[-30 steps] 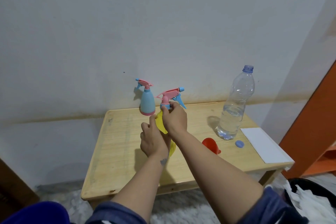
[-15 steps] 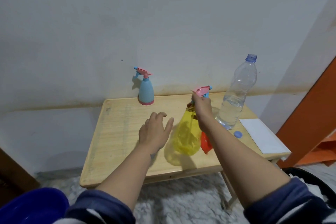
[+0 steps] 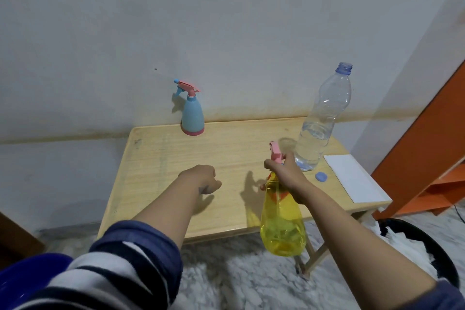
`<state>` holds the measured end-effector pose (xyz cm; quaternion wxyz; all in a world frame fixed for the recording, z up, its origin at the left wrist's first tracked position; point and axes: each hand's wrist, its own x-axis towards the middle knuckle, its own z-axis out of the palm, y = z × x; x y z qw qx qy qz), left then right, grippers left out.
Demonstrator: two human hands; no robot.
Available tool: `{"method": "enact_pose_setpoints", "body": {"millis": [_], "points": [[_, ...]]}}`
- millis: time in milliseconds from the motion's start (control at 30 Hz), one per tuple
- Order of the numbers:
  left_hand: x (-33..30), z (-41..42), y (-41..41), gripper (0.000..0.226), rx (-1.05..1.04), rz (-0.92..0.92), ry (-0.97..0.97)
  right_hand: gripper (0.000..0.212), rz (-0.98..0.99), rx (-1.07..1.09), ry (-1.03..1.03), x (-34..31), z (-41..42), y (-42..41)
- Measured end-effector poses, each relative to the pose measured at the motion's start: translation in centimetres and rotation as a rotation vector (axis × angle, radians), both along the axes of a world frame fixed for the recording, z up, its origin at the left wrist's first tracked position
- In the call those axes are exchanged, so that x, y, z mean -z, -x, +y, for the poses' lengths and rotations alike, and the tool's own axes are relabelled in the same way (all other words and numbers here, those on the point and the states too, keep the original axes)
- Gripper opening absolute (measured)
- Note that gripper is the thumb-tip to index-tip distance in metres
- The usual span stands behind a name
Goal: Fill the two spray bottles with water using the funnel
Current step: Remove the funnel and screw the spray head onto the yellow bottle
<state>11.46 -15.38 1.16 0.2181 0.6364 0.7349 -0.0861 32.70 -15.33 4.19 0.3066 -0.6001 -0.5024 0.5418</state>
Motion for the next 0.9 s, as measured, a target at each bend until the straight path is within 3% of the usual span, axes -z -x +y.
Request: {"method": "enact_pose_setpoints", "body": {"millis": [67, 200, 500, 900], "points": [[-0.1, 0.3, -0.1, 0.045, 0.004, 0.003, 0.020, 0.036, 0.026, -0.025, 0.024, -0.3, 0.3, -0.2], [-0.3, 0.6, -0.4, 0.045, -0.008, 0.007, 0.015, 0.008, 0.042, -0.056, 0.014, -0.1, 1.0, -0.9], [0.1, 0.9, -0.7, 0.046, -0.052, 0.028, 0.024, 0.021, -0.071, -0.034, 0.056, 2.0, 0.5, -1.3], [0.3, 0.3, -1.0, 0.044, -0.091, 0.028, 0.017, 0.015, -0.093, -0.150, 0.071, 3.4, -1.4, -0.6]]}}
